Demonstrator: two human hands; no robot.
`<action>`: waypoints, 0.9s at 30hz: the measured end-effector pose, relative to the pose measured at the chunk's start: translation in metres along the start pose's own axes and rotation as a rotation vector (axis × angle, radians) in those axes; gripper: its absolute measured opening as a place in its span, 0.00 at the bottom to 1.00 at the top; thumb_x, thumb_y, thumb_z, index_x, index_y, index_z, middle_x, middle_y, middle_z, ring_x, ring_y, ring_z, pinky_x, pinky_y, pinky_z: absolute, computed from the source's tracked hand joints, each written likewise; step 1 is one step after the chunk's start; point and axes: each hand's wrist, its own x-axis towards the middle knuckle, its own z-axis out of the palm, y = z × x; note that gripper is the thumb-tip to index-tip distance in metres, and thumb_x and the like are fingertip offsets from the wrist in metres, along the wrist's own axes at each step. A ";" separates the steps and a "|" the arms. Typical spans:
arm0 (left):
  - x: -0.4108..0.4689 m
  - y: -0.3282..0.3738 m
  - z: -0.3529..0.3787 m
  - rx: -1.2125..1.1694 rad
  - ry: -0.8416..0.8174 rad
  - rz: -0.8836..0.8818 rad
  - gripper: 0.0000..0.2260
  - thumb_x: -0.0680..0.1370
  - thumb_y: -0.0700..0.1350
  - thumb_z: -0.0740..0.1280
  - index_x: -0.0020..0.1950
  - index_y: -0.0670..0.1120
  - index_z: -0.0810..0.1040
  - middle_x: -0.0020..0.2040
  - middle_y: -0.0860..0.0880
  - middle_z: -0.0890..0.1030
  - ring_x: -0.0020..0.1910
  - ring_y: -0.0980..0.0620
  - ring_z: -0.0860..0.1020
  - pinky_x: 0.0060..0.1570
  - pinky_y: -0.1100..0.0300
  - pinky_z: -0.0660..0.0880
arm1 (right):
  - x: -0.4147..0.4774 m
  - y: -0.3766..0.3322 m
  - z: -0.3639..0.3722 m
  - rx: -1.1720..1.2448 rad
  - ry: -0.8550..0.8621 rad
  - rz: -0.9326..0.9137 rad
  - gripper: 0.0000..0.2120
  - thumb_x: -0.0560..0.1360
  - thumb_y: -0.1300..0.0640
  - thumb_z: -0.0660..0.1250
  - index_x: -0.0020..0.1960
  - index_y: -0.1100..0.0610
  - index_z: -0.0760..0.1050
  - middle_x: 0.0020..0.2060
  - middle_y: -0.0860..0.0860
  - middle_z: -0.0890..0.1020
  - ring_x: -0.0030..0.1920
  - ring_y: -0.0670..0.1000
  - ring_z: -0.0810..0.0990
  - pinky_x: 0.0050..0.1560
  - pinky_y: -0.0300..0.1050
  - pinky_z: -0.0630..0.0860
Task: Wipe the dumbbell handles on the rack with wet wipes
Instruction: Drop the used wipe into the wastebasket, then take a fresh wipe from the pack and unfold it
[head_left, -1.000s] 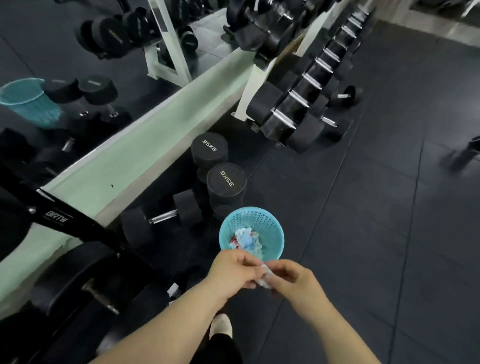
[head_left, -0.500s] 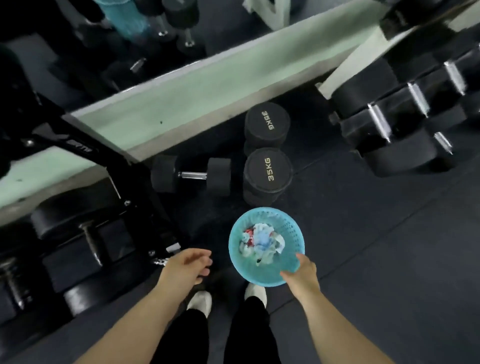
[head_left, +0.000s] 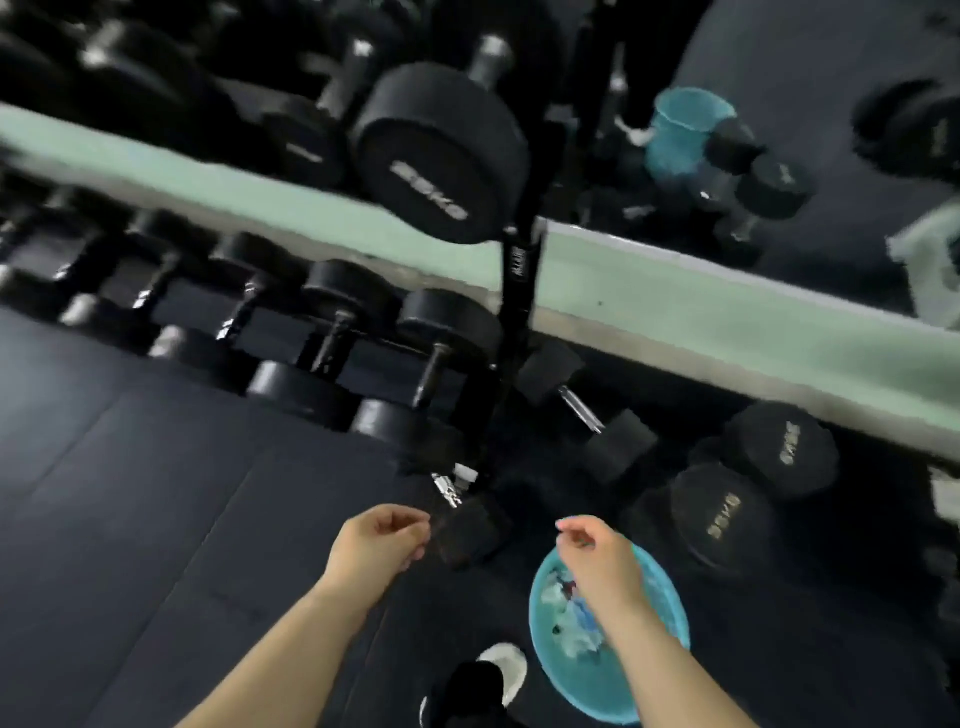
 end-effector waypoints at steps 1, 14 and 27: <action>-0.005 -0.008 -0.019 -0.039 0.053 0.009 0.09 0.73 0.34 0.66 0.37 0.46 0.78 0.32 0.49 0.79 0.32 0.52 0.75 0.38 0.62 0.72 | -0.002 -0.017 0.014 -0.038 -0.058 -0.082 0.08 0.74 0.64 0.62 0.50 0.59 0.77 0.37 0.47 0.77 0.38 0.48 0.74 0.35 0.34 0.67; -0.227 -0.268 -0.201 -0.752 0.867 -0.226 0.09 0.75 0.34 0.63 0.38 0.45 0.77 0.34 0.48 0.78 0.32 0.53 0.74 0.35 0.62 0.71 | -0.218 -0.080 0.258 -0.487 -0.850 -0.691 0.09 0.74 0.63 0.62 0.42 0.51 0.74 0.39 0.46 0.78 0.45 0.49 0.77 0.44 0.36 0.73; -0.332 -0.410 -0.332 -0.941 1.320 -0.328 0.10 0.76 0.35 0.62 0.38 0.46 0.77 0.35 0.48 0.79 0.34 0.53 0.75 0.35 0.63 0.71 | -0.413 -0.068 0.483 -0.677 -1.295 -0.913 0.13 0.73 0.65 0.63 0.36 0.47 0.73 0.34 0.44 0.77 0.38 0.46 0.75 0.47 0.42 0.72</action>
